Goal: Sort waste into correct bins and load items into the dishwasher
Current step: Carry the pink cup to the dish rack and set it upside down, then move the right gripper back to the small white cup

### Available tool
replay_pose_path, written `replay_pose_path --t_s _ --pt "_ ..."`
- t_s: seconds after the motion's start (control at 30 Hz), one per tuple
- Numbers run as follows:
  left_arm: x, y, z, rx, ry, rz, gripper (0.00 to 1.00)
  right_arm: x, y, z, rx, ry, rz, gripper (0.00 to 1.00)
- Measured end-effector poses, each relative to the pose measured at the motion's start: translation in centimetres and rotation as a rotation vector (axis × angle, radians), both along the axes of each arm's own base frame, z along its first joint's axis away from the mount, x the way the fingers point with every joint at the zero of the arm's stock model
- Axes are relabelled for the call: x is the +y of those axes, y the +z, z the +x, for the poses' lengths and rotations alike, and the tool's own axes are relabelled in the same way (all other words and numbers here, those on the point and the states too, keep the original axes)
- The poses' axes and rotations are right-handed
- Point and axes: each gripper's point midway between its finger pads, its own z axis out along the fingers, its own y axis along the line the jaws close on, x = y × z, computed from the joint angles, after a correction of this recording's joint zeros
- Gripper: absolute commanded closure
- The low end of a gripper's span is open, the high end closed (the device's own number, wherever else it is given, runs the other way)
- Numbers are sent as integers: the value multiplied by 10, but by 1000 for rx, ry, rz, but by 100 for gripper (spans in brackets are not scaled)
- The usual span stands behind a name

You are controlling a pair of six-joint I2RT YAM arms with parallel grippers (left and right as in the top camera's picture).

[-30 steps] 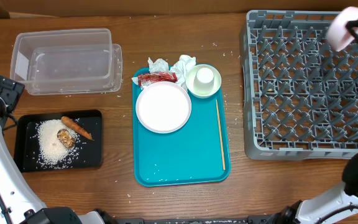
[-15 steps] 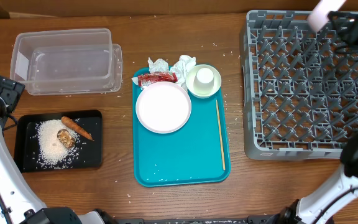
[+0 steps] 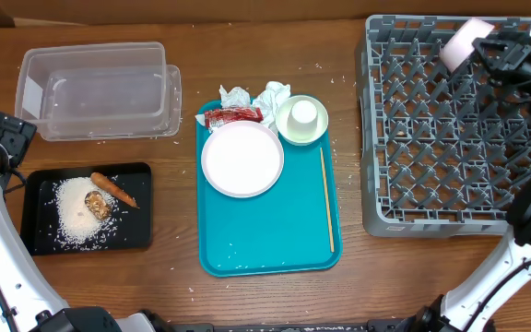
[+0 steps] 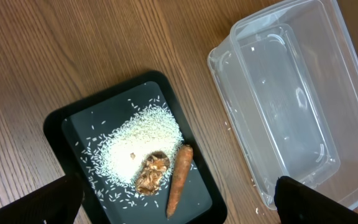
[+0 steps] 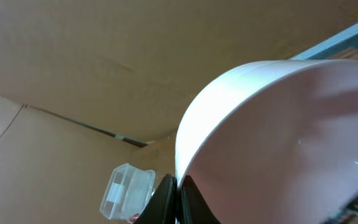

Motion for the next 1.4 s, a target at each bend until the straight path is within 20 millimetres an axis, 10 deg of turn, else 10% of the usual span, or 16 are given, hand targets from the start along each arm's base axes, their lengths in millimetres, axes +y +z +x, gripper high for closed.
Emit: replay_pose_path --t_s 0.63,0.97,1.17,1.27,1.4 --pt "0 0 0 0 0 0 0 -75 12 -20 39 -147 58 88" --pt "0 0 0 0 0 0 0 -73 8 -41 296 -313 7 77" --pt "0 0 0 1 0 0 0 -22 34 -59 434 -442 -354 59" --pt "0 0 0 0 0 0 0 34 56 -61 402 -382 -482 1" --pt "0 0 0 1 0 0 0 116 67 -57 337 -234 -560 0"
